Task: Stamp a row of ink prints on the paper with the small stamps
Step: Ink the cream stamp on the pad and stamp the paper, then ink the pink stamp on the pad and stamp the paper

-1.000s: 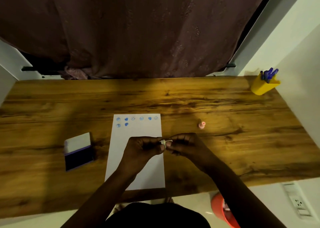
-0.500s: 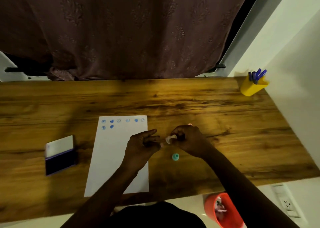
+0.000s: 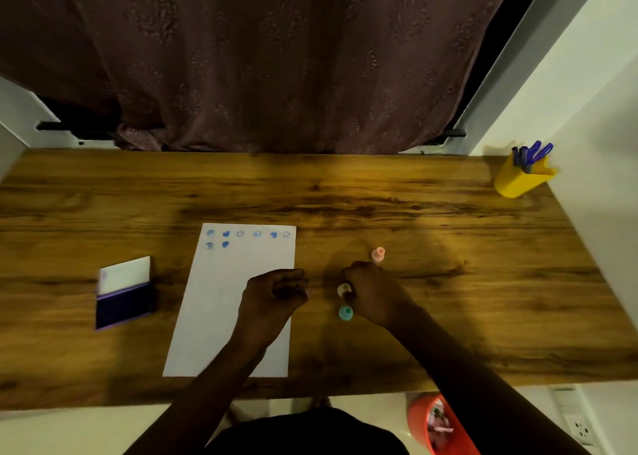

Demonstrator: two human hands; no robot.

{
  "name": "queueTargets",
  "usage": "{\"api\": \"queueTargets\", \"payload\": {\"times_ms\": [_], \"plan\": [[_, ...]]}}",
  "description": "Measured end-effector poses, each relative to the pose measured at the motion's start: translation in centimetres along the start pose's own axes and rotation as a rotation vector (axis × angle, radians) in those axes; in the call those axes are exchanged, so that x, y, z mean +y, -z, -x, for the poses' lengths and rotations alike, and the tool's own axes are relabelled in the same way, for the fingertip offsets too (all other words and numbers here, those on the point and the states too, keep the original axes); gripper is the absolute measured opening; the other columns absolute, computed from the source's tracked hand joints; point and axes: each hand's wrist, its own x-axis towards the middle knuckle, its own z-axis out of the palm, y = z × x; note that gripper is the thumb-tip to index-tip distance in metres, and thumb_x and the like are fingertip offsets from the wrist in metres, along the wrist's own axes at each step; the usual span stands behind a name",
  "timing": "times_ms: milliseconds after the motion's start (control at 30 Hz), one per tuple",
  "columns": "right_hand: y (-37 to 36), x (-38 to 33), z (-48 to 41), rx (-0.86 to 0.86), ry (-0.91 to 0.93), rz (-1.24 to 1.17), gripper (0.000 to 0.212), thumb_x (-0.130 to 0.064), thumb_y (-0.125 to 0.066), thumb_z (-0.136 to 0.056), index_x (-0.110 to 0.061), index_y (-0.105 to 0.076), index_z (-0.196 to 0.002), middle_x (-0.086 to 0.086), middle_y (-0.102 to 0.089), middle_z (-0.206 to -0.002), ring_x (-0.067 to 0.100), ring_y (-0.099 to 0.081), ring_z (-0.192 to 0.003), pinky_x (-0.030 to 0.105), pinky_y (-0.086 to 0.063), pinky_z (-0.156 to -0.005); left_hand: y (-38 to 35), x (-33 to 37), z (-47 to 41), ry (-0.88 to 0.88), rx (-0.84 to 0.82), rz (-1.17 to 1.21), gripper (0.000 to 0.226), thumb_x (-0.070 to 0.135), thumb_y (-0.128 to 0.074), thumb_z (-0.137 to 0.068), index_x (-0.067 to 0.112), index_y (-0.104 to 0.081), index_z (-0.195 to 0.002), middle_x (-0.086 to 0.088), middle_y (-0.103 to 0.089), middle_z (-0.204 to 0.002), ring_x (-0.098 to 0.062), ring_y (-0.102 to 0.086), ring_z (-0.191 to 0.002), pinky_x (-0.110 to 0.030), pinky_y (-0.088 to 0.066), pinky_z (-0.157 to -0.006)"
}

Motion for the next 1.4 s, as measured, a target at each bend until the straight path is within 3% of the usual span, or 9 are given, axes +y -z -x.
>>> {"api": "queueTargets", "payload": {"times_ms": [167, 367, 467, 567, 733, 933, 1067, 1267, 1400], "plan": [[0.2, 0.1, 0.1, -0.024, -0.001, -0.041, 0.013, -0.018, -0.071, -0.085, -0.014, -0.066, -0.097, 0.003, -0.067, -0.104, 0.020, -0.068, -0.091, 0.023, -0.046, -0.063, -0.4, -0.3, 0.0, 0.018, 0.010, 0.000, 0.038, 0.014, -0.086, -0.079, 0.049, -0.076, -0.090, 0.021, -0.080, -0.097, 0.000, -0.074, -0.095, -0.031, -0.058, -0.091], [3.0, 2.2, 0.0, 0.062, -0.097, -0.065, 0.050, -0.010, -0.071, -0.083, -0.016, -0.064, -0.132, 0.008, -0.065, -0.126, 0.027, -0.065, -0.112, 0.038, -0.057, -0.091, -0.5, -0.4, -0.3, 0.006, 0.000, -0.016, 0.033, 0.014, -0.085, -0.081, 0.041, -0.075, -0.096, 0.027, -0.078, -0.095, 0.005, -0.074, -0.093, -0.019, -0.054, -0.082], [4.4, 3.5, -0.8, 0.194, -0.235, 0.017, 0.044, -0.023, -0.072, -0.087, -0.014, -0.062, -0.130, 0.011, -0.065, -0.122, 0.028, -0.066, -0.108, 0.039, -0.058, -0.088, -0.5, -0.3, -0.3, 0.018, 0.016, -0.001, 0.033, 0.014, -0.085, -0.081, 0.042, -0.075, -0.094, 0.023, -0.079, -0.096, 0.001, -0.075, -0.095, -0.024, -0.056, -0.086], [4.3, 4.1, -1.6, 0.174, -0.315, 0.043, 0.049, -0.038, -0.069, -0.092, -0.011, -0.060, -0.131, 0.013, -0.065, -0.122, 0.029, -0.066, -0.108, 0.040, -0.059, -0.086, -0.7, -0.2, -0.3, 0.029, 0.016, 0.012, 0.034, 0.013, -0.085, -0.081, 0.044, -0.076, -0.090, 0.021, -0.080, -0.097, -0.001, -0.075, -0.095, -0.028, -0.057, -0.090], [3.5, 4.3, -2.4, 0.159, -0.330, -0.012, 0.024, -0.030, -0.067, -0.094, -0.009, -0.069, -0.106, 0.013, -0.072, -0.103, 0.028, -0.070, -0.094, 0.038, -0.059, -0.077, -0.7, 0.0, 0.0, 0.017, 0.023, 0.016, 0.029, 0.017, -0.084, -0.082, 0.044, -0.076, -0.092, 0.029, -0.077, -0.097, 0.006, -0.072, -0.096, -0.031, -0.057, -0.095], [5.2, 1.9, -2.4, 0.275, -0.374, -0.625, 0.021, -0.036, -0.077, -0.087, -0.020, -0.079, -0.074, -0.007, -0.073, -0.064, 0.005, -0.066, -0.060, 0.020, -0.051, -0.062, -0.4, 1.1, -0.1, -0.026, 0.039, 0.112, 0.046, 0.015, -0.083, -0.084, 0.059, -0.075, -0.091, 0.027, -0.077, -0.102, -0.006, -0.073, -0.105, -0.047, -0.058, -0.100], [6.0, -1.9, -1.3, 0.144, -0.423, -1.081, 0.027, -0.039, -0.076, -0.088, -0.012, -0.080, -0.086, 0.010, -0.077, -0.077, 0.016, -0.066, -0.064, 0.030, -0.052, -0.062, -0.5, 2.0, -0.4, -0.028, 0.029, 0.223, 0.048, 0.014, -0.083, -0.083, 0.058, -0.075, -0.099, 0.020, -0.078, -0.107, -0.020, -0.074, -0.110, -0.054, -0.058, -0.098], [5.0, -5.4, -1.2, -0.057, -0.442, -1.193, 0.034, -0.040, -0.078, -0.085, -0.007, -0.080, -0.087, 0.010, -0.074, -0.072, 0.016, -0.063, -0.061, 0.028, -0.051, -0.060, 0.4, 1.9, -0.7, -0.067, 0.028, 0.308, 0.040, 0.005, -0.079, -0.085, 0.038, -0.078, -0.106, 0.012, -0.080, -0.107, -0.015, -0.076, -0.106, -0.043, -0.063, -0.089], [4.3, -7.0, -1.4, -0.074, -0.374, -1.209, 0.021, -0.031, -0.078, -0.087, -0.011, -0.081, -0.094, 0.009, -0.077, -0.081, 0.016, -0.068, -0.068, 0.024, -0.054, -0.063, 1.8, 1.7, -0.3, -0.106, 0.054, 0.317, 0.051, -0.002, -0.078, -0.083, 0.047, -0.079, -0.098, 0.018, -0.079, -0.110, -0.011, -0.073, -0.112, -0.028, -0.062, -0.083]]}}
